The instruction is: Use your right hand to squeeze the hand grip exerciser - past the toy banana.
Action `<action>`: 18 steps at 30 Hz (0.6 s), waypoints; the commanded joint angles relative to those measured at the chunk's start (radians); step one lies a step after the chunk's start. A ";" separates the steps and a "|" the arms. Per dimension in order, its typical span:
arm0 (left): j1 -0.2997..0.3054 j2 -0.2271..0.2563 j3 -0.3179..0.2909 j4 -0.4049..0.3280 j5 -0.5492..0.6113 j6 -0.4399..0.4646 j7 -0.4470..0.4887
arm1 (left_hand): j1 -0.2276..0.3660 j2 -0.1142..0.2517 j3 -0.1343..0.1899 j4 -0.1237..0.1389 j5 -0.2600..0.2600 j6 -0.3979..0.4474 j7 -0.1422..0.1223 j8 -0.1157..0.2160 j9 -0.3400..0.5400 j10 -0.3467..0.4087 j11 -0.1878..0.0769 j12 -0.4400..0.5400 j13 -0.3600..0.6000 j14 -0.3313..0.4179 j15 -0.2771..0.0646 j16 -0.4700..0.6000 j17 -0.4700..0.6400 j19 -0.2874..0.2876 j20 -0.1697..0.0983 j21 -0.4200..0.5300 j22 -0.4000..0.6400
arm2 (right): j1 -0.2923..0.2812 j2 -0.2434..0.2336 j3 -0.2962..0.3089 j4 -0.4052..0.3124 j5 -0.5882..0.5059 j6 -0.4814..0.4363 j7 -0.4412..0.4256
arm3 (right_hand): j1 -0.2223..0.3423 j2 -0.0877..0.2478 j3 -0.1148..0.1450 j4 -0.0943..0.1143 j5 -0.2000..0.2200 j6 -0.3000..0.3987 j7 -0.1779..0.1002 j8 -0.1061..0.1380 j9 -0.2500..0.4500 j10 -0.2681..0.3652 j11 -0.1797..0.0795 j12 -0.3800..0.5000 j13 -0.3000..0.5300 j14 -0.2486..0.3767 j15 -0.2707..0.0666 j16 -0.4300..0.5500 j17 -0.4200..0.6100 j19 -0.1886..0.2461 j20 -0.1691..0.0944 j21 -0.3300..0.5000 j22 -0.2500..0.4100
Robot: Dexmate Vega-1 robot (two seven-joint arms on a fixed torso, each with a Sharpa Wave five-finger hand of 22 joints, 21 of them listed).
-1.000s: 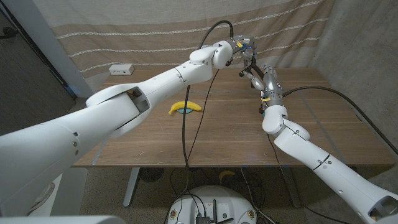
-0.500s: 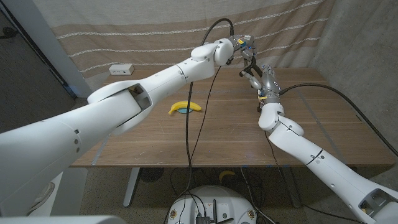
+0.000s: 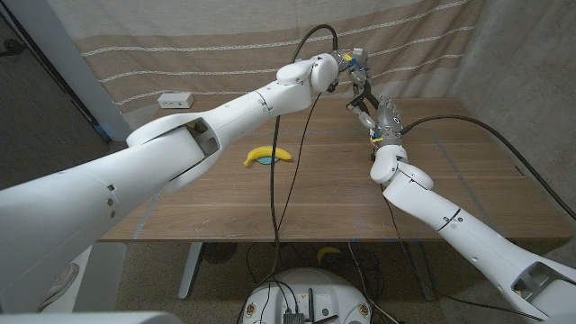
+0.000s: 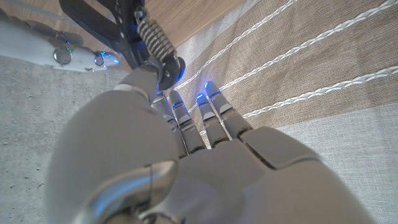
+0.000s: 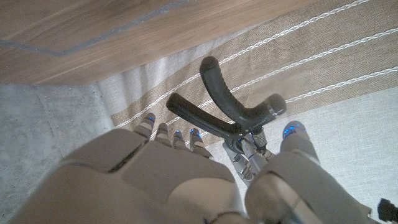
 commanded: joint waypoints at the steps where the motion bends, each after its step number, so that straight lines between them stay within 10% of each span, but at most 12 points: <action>1: -0.004 0.004 -0.013 -0.005 -0.025 -0.005 0.012 | 0.003 0.001 0.007 0.001 0.008 0.051 0.058 0.203 0.324 0.008 0.006 0.005 0.000 -0.002 -0.128 0.004 0.003 -0.001 0.005 0.005 0.003 | 0.056 0.012 -0.047 0.016 -0.007 -0.115 0.022 | 0.018 -0.016 -0.007 -0.003 0.012 -0.024 0.056 0.000 0.001 -0.080 0.019 0.005 -0.001 -0.152 0.013 0.004 -0.002 -0.020 0.003 0.003 0.002; 18: -0.007 0.017 -0.022 -0.018 -0.058 -0.029 -0.009 | 0.003 0.002 0.009 0.003 0.010 0.048 0.060 0.205 0.326 0.011 0.008 0.006 0.000 -0.002 -0.125 0.004 0.003 -0.002 0.006 0.008 0.003 | 0.071 0.042 -0.056 0.093 -0.011 -0.074 -0.052 | 0.094 0.030 0.019 -0.014 0.021 -0.007 0.021 0.028 0.002 -0.044 -0.006 0.034 -0.001 -0.103 0.000 0.035 -0.011 0.026 -0.003 0.029 0.003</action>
